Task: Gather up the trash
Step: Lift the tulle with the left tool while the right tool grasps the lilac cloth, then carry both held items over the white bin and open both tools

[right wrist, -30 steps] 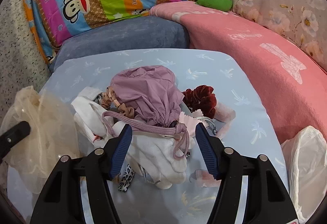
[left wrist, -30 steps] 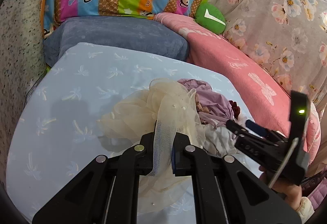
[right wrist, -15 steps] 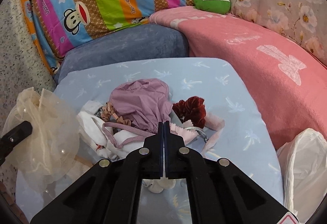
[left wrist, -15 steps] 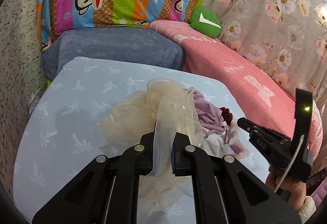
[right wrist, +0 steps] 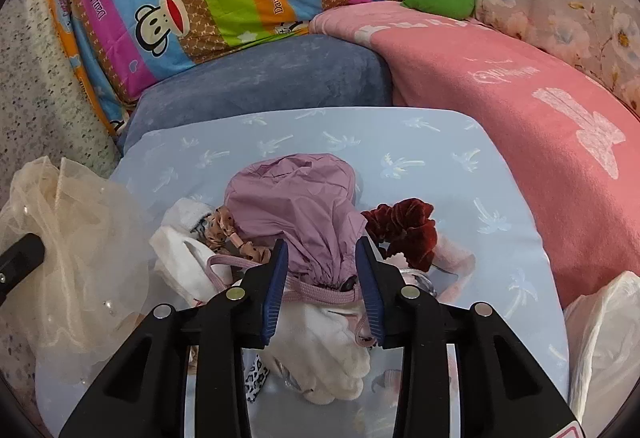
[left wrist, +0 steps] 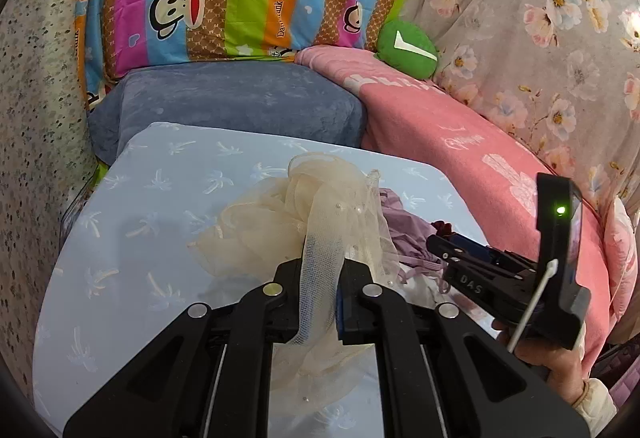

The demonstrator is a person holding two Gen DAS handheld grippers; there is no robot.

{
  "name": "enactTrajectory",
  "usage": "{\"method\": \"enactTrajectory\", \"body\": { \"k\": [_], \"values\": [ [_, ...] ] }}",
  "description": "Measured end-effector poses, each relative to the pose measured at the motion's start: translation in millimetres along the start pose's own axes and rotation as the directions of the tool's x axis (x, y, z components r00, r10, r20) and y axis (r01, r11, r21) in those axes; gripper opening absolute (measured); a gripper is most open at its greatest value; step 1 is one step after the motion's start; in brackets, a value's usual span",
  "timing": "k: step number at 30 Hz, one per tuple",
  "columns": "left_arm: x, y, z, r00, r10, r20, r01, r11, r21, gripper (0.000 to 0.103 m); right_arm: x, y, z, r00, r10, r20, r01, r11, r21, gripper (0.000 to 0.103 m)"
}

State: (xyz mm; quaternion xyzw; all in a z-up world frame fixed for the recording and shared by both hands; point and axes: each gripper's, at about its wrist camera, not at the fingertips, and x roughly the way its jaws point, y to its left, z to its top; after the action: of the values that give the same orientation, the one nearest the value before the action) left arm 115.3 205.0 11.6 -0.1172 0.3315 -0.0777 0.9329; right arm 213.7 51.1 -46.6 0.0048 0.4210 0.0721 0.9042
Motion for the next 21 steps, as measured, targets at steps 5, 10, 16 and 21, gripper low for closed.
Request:
{"method": "enactTrajectory", "body": {
  "k": [5, 10, 16, 21],
  "values": [
    [9.6, -1.8, 1.5, 1.0, 0.006, -0.009, -0.006, 1.0, 0.014, 0.008, 23.3, 0.1, -6.1, 0.999, 0.006, -0.039, -0.006, 1.0, 0.0, 0.018],
    [11.5, -6.7, 2.2, 1.0, 0.005, -0.012, -0.005, 1.0, 0.017, 0.008, -1.5, 2.3, 3.0, 1.0, 0.015, 0.027, -0.015, 1.0, -0.015, 0.004],
    [2.3, -24.2, 7.8, 1.0, -0.008, 0.006, 0.007, 0.999, 0.035, 0.008, -62.6, -6.6, 24.4, 0.987, 0.029, 0.156, -0.029, 1.0, -0.002, 0.003],
    [-12.2, -49.8, 14.2, 0.999, -0.035, 0.031, 0.033, 0.997, 0.064, 0.008, -122.2, -27.4, 35.6, 0.964, 0.021, 0.264, -0.029, 0.999, 0.027, 0.002]
  ]
}}
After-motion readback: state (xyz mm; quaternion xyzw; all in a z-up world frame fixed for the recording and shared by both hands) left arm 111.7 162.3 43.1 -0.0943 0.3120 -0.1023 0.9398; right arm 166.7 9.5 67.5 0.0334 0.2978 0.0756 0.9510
